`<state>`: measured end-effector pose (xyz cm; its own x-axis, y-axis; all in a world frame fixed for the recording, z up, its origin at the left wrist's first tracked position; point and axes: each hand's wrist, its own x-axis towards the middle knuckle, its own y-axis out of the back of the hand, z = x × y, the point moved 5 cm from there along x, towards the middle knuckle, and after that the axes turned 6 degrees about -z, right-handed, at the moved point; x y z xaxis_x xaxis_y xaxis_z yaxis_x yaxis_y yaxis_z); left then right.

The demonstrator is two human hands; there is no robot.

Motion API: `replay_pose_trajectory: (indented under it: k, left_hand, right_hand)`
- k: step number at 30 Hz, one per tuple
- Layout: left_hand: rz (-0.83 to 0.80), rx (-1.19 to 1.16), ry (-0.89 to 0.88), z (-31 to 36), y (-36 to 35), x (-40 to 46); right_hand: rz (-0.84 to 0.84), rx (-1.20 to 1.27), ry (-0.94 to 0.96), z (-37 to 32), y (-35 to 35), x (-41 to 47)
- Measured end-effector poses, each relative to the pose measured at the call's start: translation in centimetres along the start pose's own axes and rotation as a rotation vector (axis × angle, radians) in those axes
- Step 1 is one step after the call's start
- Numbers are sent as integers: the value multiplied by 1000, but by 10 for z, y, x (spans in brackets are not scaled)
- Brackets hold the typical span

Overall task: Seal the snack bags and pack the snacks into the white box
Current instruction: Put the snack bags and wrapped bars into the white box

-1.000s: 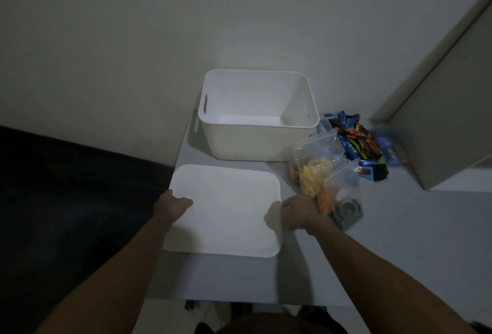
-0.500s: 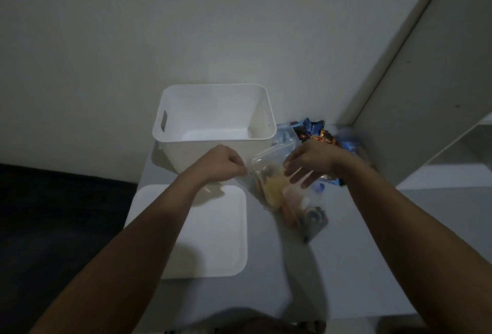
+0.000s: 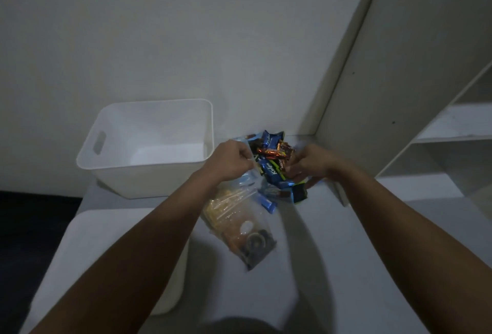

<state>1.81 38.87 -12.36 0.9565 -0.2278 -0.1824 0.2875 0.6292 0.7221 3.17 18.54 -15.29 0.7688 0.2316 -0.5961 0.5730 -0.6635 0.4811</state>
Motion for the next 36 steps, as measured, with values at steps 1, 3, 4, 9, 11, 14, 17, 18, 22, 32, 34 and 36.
replay_pose_trajectory:
  k: [1, 3, 4, 9, 11, 14, 17, 18, 22, 32, 34, 36]
  left_hand:
    - [10, 11, 12, -2, -4, 3]
    - [25, 35, 34, -7, -11, 3]
    - [35, 42, 53, -12, -15, 3]
    - [96, 60, 167, -40, -20, -14]
    - [118, 77, 195, -51, -21, -24]
    - [159, 68, 235, -67, -22, -39]
    - [178, 47, 260, -78, -24, -48]
    - [165, 40, 264, -82, -26, -49]
    - [71, 21, 291, -94, -35, -48]
    - [-174, 192, 155, -87, -48, -41]
    - [-202, 125, 152, -71, -33, -45]
    - [-206, 15, 187, -56, -9, -49]
  right_hand:
    - [-16, -15, 8, 3, -1, 3]
    - [-40, -53, 38, 3, -7, 8]
    - [-51, -70, 54, 3, -10, 11]
    - [-175, -176, 143, 0, -40, 31]
    - [-178, -201, 217, -5, -50, 34]
    - [-165, -211, 308, -15, -65, 37]
    - [-164, -250, 375, -24, -79, 40]
    - [-173, -283, 395, -26, -83, 41]
    - [-179, -391, 443, -31, -89, 42]
    - [-241, -702, 337, -40, -74, 10]
    - [-239, -707, 307, -53, -55, -3]
    - [-177, -678, 285, -75, -28, -20]
